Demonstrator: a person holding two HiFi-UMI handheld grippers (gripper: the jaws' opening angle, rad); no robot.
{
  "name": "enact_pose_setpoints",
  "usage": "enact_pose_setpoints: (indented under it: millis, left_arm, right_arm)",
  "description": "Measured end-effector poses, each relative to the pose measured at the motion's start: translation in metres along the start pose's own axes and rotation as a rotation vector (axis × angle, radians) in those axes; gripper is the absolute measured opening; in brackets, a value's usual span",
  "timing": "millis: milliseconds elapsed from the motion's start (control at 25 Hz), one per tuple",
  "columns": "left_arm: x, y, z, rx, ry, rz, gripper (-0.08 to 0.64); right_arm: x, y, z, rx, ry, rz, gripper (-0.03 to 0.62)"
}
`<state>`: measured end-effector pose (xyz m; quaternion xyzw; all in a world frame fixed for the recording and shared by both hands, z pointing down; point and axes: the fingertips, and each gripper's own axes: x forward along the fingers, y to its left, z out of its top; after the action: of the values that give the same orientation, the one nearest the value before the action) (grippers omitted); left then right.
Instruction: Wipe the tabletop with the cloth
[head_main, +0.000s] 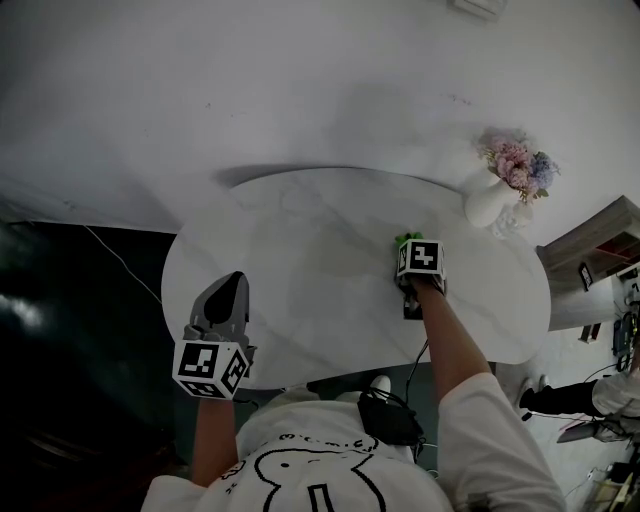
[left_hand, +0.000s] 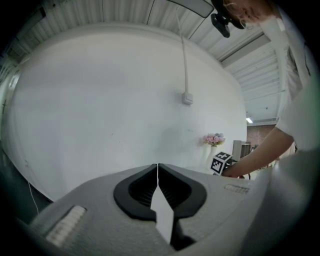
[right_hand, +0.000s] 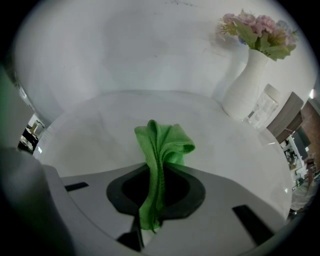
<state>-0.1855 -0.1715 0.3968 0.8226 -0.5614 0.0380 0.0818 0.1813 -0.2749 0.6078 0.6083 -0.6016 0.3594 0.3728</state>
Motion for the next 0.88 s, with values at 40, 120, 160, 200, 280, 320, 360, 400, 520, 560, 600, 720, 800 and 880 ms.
enact_pose_setpoints:
  millis: [40,120,160,200,280,320,360,400,520,560,600,720,800,880]
  left_arm:
    - [-0.001,0.002,-0.001,-0.001,-0.001,0.001,0.021]
    - [-0.002,0.008,-0.002,-0.005,-0.003,0.003,0.021]
    - [-0.003,0.01,-0.003,-0.009,-0.003,0.005,0.021]
    - [-0.004,0.013,-0.005,-0.014,-0.003,0.008,0.021]
    - [-0.006,0.019,-0.008,-0.023,-0.003,0.013,0.021]
    - [-0.007,0.022,-0.009,-0.027,-0.003,0.016,0.021]
    - [-0.008,0.025,-0.01,-0.03,-0.004,0.02,0.021]
    - [-0.01,0.028,-0.011,-0.033,-0.005,0.025,0.021]
    - [-0.014,0.037,-0.011,-0.044,-0.01,0.041,0.021]
    - [-0.016,0.039,-0.012,-0.047,-0.012,0.046,0.021]
    - [-0.018,0.042,-0.012,-0.051,-0.014,0.051,0.02]
    - [-0.024,0.05,-0.015,-0.06,-0.015,0.068,0.02]
    - [-0.027,0.056,-0.018,-0.069,-0.014,0.078,0.02]
    - [-0.029,0.061,-0.021,-0.078,-0.013,0.088,0.02]
  right_arm:
    - [0.0,0.005,0.0,-0.008,-0.001,0.001,0.041]
    - [0.0,0.012,0.001,-0.024,-0.003,-0.003,0.041]
    - [0.0,0.016,0.001,-0.03,-0.003,-0.004,0.041]
    - [0.001,0.019,0.002,-0.033,-0.003,-0.003,0.041]
    - [0.001,0.028,0.002,-0.038,-0.002,0.005,0.041]
    - [0.001,0.033,0.003,-0.04,-0.002,0.013,0.041]
    - [0.001,0.039,0.003,-0.043,-0.003,0.024,0.041]
    - [0.001,0.045,0.004,-0.049,-0.004,0.034,0.041]
    - [0.001,0.062,0.006,-0.078,-0.009,0.043,0.041]
    - [0.001,0.066,0.006,-0.089,-0.01,0.04,0.041]
    - [0.001,0.07,0.007,-0.099,-0.011,0.039,0.041]
    - [0.001,0.083,0.007,-0.119,-0.01,0.045,0.041]
    - [0.001,0.091,0.006,-0.135,-0.009,0.043,0.041]
    - [0.001,0.099,0.007,-0.146,-0.009,0.05,0.041]
